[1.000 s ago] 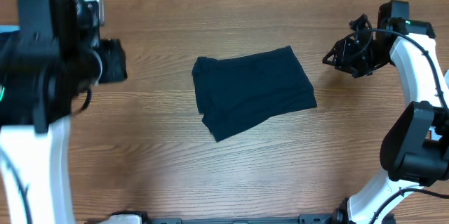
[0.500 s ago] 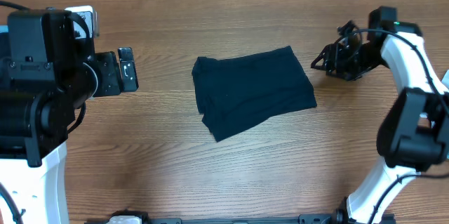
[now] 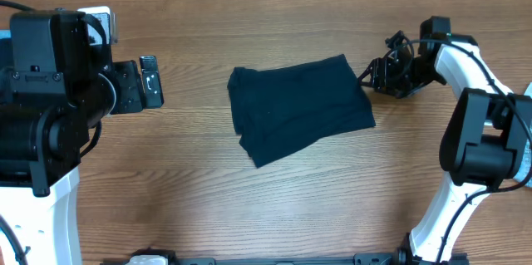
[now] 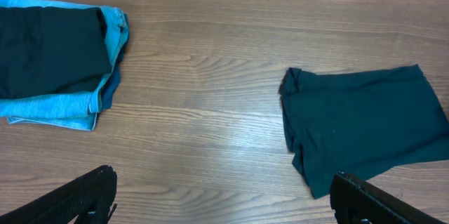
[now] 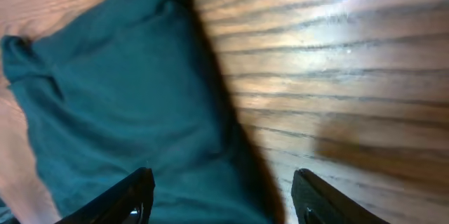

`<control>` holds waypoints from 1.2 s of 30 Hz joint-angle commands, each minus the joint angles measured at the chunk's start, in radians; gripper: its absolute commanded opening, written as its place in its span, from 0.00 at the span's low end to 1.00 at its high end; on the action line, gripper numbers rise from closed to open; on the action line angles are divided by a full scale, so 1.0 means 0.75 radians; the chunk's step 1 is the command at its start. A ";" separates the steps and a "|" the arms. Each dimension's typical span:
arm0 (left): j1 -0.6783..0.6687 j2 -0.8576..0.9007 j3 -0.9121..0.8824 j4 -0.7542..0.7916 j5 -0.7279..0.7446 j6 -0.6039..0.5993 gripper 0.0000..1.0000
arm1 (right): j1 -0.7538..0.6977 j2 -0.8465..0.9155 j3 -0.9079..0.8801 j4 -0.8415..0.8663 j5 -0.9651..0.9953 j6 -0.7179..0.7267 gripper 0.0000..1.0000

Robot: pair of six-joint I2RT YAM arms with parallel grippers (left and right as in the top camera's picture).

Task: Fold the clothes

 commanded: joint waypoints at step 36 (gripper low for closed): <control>-0.009 0.003 0.004 0.001 -0.017 0.011 1.00 | -0.052 -0.005 -0.151 0.169 -0.059 0.099 0.04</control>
